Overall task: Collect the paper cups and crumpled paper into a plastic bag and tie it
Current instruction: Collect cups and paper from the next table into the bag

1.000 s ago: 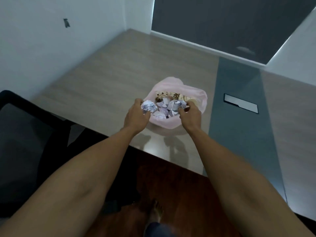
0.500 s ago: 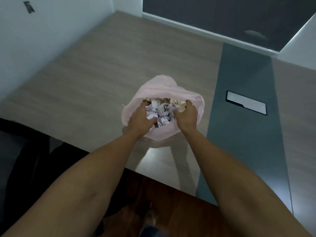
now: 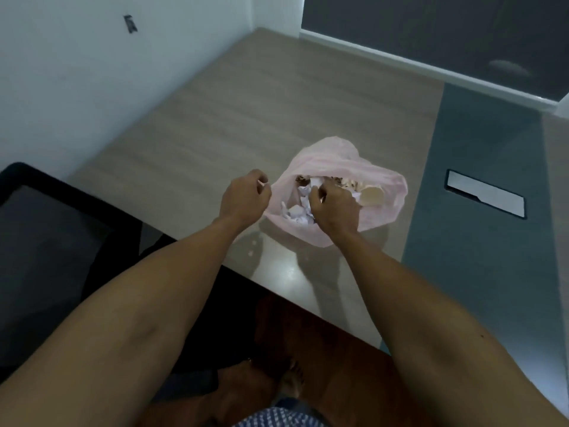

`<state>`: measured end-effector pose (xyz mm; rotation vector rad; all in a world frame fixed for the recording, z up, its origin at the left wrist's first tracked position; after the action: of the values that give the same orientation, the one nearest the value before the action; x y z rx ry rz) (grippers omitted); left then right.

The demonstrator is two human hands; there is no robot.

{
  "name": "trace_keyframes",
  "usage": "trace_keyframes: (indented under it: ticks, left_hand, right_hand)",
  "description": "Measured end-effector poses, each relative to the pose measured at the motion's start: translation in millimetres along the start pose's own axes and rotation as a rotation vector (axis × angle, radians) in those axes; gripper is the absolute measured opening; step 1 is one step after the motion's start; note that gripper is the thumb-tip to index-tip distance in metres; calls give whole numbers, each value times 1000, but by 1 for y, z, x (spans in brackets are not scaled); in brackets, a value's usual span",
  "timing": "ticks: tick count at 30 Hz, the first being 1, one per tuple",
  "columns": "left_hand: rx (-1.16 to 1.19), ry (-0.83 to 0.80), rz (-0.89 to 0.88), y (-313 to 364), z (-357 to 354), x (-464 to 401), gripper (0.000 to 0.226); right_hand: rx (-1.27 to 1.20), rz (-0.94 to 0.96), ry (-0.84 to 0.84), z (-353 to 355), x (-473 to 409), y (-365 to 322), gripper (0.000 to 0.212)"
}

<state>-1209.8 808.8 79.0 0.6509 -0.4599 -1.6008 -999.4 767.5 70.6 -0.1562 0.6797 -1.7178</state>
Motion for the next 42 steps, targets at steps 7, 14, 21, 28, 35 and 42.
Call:
trace_keyframes:
  ticks: [7,14,21,28,35,42]
  left_hand:
    - [-55,69,34,-84,110,34,18]
    - [-139,25,-13,-173,213,85,23]
    - [-215,54,20,-278,307,137,27]
    - [-263,98,84,-364,352,159,38]
    - [-253,139,78,-414,360,148,38]
    - [-16,112,229,-448,356,123,42]
  right_hand:
    - [-3,26,-94,-38,52,-83,22]
    - [-18,20,-121,-84,144,-172,19]
    - [-59,97,-312,-138,237,-265,29]
    - [-57,223,-607,-198,303,-329,64]
    - [-2,320,-1035,-268,367,-368,115]
    - [-9,368,-958,-304,393,-408,115]
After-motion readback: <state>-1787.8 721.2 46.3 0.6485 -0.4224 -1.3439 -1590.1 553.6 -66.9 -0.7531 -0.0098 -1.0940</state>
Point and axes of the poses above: each hand's wrist, its own x-axis away from the middle knuckle, its own z-axis out of the back of the hand, y = z × x, the point moved 5 cm from there along -x, towards the middle knuckle, and after that the axes turned 1 degree about -x, right-handed, at the moved point
